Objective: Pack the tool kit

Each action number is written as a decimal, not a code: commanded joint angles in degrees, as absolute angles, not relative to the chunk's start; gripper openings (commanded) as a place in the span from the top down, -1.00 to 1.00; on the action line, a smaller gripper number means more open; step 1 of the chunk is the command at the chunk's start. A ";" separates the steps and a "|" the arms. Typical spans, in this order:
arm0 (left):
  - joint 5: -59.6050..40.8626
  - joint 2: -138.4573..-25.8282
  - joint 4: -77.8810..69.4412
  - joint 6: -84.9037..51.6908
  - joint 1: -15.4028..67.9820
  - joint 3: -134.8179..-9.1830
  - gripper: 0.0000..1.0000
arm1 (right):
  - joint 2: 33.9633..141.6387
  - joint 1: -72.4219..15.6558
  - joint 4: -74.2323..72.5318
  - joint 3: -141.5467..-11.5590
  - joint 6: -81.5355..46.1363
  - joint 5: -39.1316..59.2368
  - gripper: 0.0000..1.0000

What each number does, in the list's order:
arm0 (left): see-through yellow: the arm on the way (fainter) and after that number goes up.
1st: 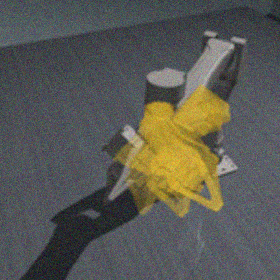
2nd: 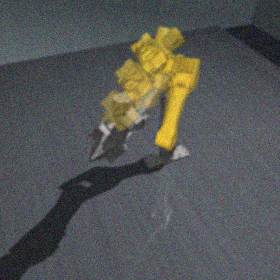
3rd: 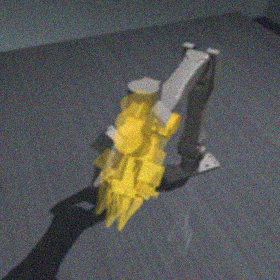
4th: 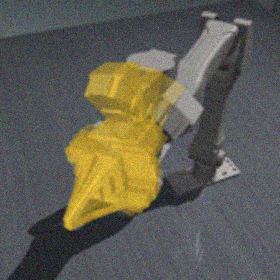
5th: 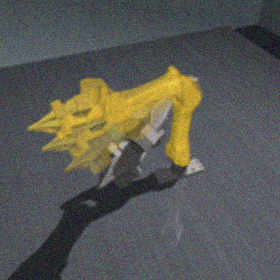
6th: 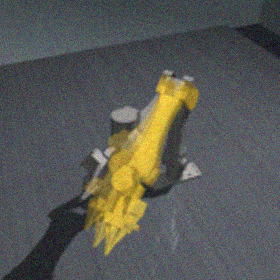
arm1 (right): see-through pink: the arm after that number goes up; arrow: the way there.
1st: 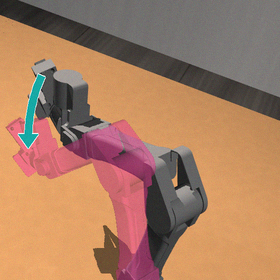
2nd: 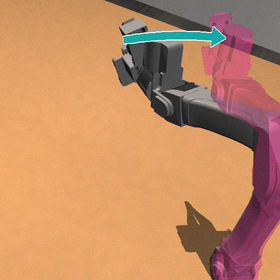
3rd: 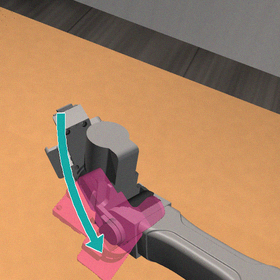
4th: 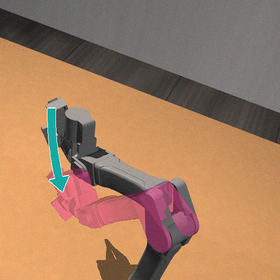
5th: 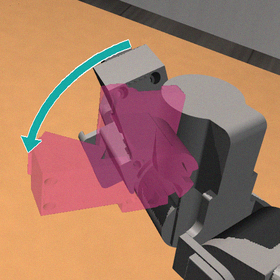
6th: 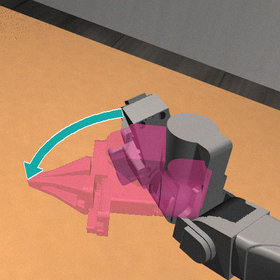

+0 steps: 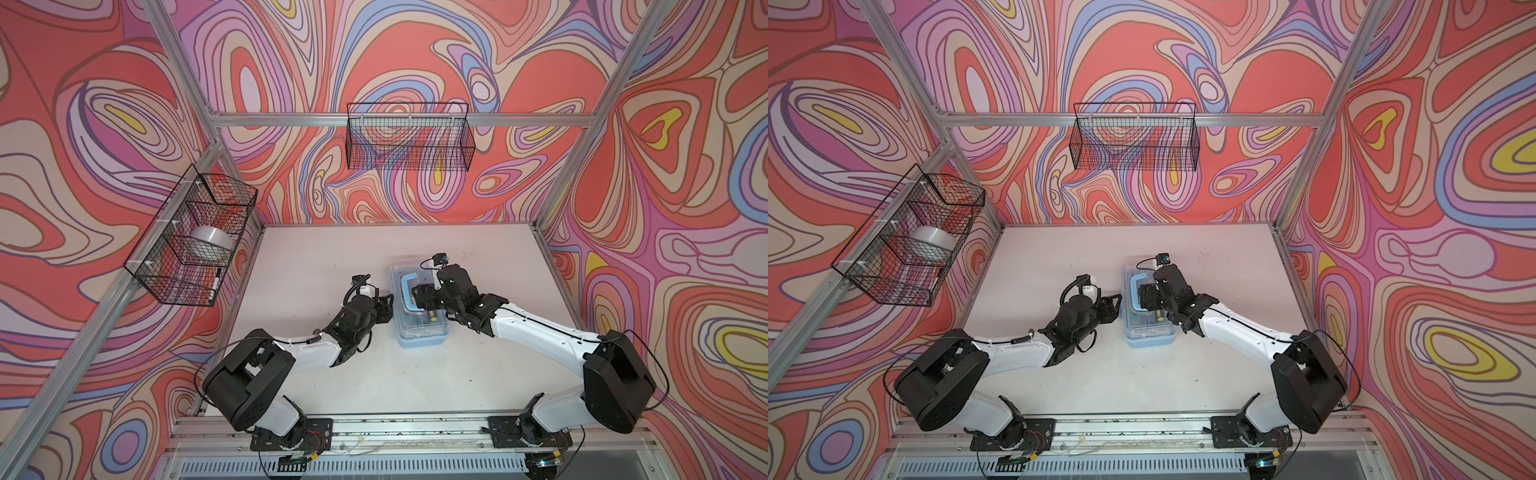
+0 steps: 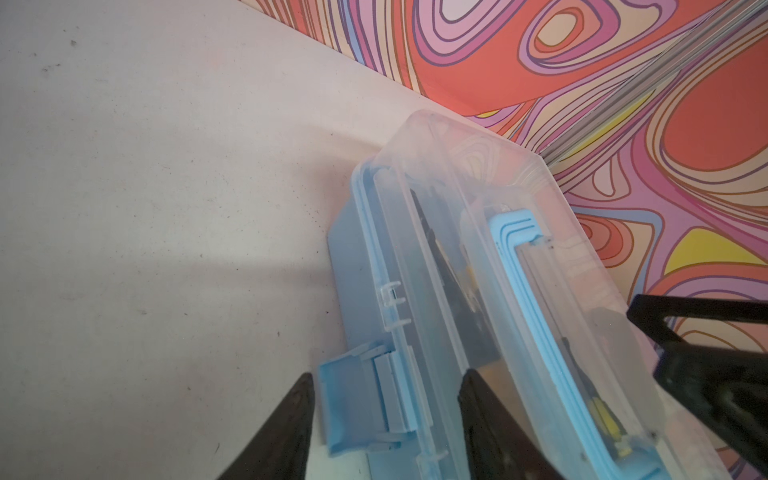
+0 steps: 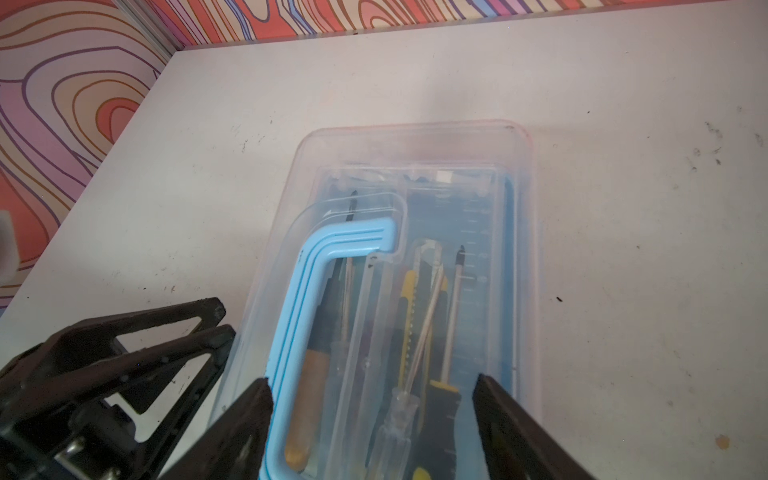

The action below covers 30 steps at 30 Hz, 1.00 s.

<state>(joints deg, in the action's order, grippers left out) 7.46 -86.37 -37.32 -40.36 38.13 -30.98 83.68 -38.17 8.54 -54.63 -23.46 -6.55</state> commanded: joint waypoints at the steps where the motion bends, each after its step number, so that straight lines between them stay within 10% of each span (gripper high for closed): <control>1: 7.60 -86.19 -33.82 -41.60 36.79 -31.35 -0.13 | 84.07 -37.99 12.08 -53.76 -23.97 -6.71 -0.60; 30: 17.56 -100.10 -39.55 -38.59 45.18 -27.42 -0.29 | 86.65 -37.99 13.12 -56.60 -23.11 -6.86 -0.62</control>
